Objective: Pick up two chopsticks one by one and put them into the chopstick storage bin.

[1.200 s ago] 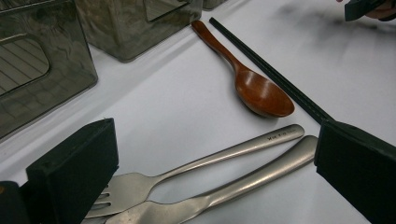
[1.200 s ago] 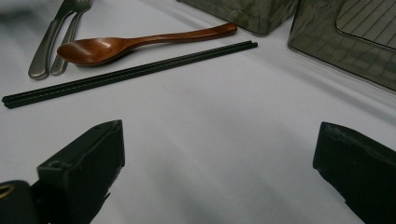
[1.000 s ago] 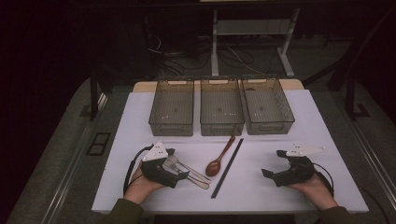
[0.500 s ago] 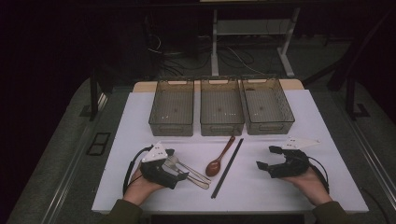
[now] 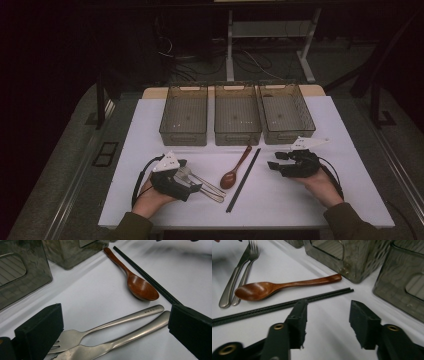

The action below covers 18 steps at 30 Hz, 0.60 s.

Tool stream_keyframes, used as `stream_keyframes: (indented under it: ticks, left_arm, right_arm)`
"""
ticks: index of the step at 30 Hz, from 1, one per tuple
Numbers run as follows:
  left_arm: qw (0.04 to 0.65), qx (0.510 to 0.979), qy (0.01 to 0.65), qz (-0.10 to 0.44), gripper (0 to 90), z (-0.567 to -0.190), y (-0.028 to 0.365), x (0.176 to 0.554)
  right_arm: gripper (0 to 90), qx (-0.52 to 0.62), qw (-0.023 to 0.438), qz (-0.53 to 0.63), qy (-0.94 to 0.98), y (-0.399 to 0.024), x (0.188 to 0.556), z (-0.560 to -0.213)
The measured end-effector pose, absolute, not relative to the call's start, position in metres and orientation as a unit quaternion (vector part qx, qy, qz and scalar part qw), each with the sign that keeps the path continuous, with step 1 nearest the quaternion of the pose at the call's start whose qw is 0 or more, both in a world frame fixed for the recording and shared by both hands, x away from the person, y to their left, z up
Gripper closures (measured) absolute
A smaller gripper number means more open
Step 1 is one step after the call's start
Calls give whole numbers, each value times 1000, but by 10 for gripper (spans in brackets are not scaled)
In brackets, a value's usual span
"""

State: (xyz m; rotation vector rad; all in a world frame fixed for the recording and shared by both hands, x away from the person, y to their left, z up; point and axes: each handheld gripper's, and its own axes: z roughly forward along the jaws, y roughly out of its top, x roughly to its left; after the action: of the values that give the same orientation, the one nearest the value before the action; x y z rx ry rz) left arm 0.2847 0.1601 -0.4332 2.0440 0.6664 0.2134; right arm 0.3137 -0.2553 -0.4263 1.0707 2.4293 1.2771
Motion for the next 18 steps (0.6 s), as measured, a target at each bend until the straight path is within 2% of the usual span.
stream_keyframes:
  ticks: [11, 14, 18]
  left_arm:
    - [463, 842, 262, 89, 0, -435, 157, 282]
    - [463, 841, 264, 89, 0, -435, 157, 282]
    - [463, 841, 264, 90, 0, -435, 157, 282]
  right_arm:
    - [822, 362, 101, 404, 834, -232, 345, -424]
    - [884, 363, 98, 396, 838, -225, 355, -428]
    - [888, 364, 95, 395, 838, -218, 367, -432]
